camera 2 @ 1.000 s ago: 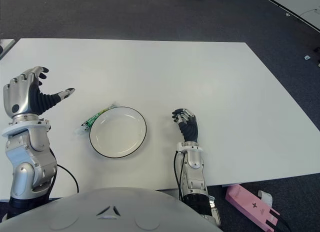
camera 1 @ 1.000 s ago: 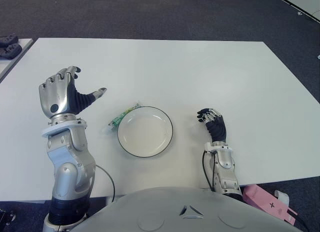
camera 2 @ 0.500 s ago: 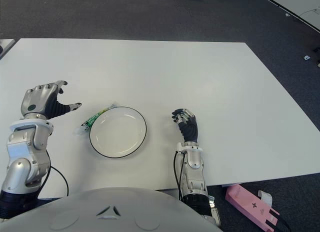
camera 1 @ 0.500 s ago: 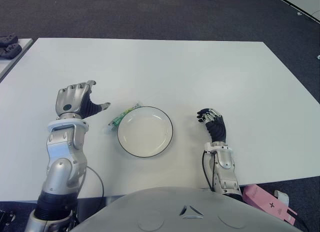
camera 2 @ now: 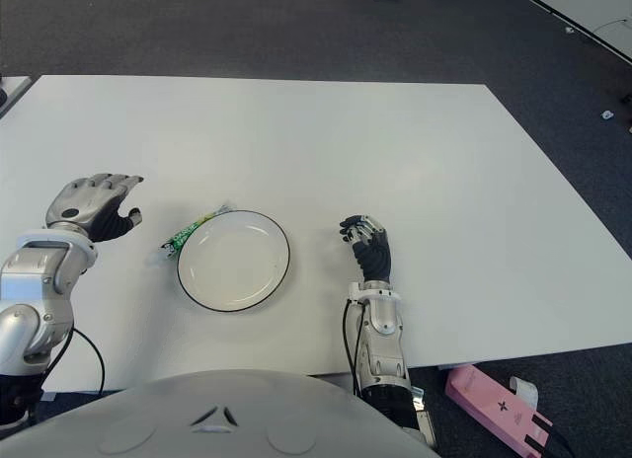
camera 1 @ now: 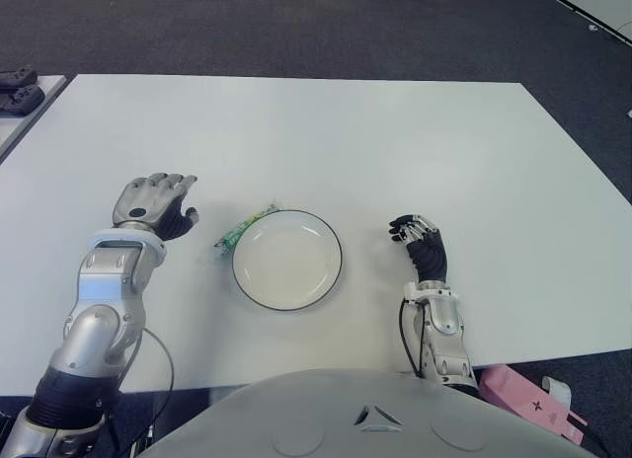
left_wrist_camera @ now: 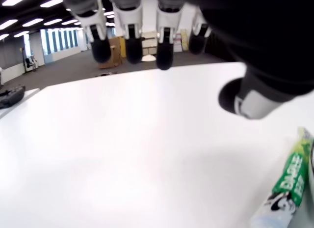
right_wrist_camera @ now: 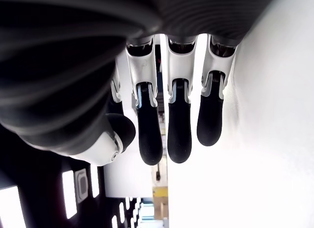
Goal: Put the toothpaste on the table into the plate.
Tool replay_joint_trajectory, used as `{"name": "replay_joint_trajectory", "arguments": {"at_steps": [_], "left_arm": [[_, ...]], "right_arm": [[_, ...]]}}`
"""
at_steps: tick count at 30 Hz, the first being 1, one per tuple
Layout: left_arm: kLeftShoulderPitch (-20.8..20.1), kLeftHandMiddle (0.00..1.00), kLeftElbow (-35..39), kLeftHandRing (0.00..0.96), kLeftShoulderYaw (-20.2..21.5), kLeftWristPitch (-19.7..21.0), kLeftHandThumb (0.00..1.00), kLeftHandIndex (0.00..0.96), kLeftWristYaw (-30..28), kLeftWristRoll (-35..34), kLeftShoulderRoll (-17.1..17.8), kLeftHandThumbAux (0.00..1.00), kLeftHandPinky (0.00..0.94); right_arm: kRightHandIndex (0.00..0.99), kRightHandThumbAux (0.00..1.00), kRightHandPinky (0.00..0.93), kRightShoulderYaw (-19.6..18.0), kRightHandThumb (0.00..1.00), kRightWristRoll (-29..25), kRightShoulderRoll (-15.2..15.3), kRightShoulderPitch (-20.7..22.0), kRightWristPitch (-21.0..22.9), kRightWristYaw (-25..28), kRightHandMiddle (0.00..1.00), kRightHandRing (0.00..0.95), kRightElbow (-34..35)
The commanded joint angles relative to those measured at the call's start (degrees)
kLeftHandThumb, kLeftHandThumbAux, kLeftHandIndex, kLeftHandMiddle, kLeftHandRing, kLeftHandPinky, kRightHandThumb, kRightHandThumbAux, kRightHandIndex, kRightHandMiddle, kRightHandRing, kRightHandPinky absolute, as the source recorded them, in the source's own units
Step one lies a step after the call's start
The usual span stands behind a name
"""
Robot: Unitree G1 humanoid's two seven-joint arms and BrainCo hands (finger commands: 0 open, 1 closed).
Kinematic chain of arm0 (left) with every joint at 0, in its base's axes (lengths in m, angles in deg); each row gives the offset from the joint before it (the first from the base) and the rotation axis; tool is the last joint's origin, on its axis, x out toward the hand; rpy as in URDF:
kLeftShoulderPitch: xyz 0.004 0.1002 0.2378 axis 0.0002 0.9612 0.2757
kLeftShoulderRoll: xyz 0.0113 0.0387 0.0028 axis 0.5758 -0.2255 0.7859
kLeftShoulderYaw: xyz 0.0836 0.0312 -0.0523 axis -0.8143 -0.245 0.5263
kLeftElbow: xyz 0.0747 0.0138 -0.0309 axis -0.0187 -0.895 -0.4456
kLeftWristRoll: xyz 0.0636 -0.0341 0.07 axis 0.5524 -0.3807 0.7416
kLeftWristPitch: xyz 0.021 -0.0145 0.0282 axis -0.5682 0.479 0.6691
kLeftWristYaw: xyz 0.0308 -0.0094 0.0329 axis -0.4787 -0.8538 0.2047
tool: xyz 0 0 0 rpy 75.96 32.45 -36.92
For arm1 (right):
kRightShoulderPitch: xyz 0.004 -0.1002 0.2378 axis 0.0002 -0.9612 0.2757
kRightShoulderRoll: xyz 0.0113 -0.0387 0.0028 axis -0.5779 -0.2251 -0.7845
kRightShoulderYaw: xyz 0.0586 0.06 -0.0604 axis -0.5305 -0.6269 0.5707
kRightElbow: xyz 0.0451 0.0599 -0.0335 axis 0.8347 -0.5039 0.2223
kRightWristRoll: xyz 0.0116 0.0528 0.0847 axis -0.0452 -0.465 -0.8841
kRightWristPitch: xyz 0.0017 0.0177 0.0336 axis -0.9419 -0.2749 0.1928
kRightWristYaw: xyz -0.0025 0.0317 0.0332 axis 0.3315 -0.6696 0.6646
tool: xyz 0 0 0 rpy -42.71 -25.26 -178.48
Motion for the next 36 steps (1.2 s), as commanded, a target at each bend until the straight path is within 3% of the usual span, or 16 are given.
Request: {"name": "replay_joint_trajectory", "arguments": {"at_steps": [1,15,22,36], "left_arm": [[-0.07,0.184,-3.50,0.154,-1.75,-2.07,0.654,0.059,0.32,-0.74,1.53,0.427,0.220],[2.06,0.255,-6.87,0.217,-3.73,-6.92,0.740,0.138,0.40,-2.79,5.66,0.406,0.333],[3.79,0.272,-8.21,0.217,-4.11,-8.77,0.757,0.145,1.87,-3.38,7.11,0.398,0.325],[11.55,0.294,1.77,0.256,-1.89,-11.11,0.741,0.157,-2.61,-7.70,9.95,0.399,0.379]], "right_arm": [[0.429,0.723,0.466,0.11,0.708,-0.79,-0.34,-1.01,1.48,0.48,0.485,0.473,-0.73],[0.429,0.723,0.472,-0.04,0.708,-0.79,-0.11,-1.19,1.55,0.60,0.483,0.478,-0.36],[0.429,0.723,0.473,-0.11,0.708,-0.86,0.03,-1.23,1.74,0.76,0.484,0.479,-0.32],[0.429,0.723,0.468,-0.04,0.708,-0.53,0.18,-1.77,2.54,0.68,0.481,0.472,0.82]]}}
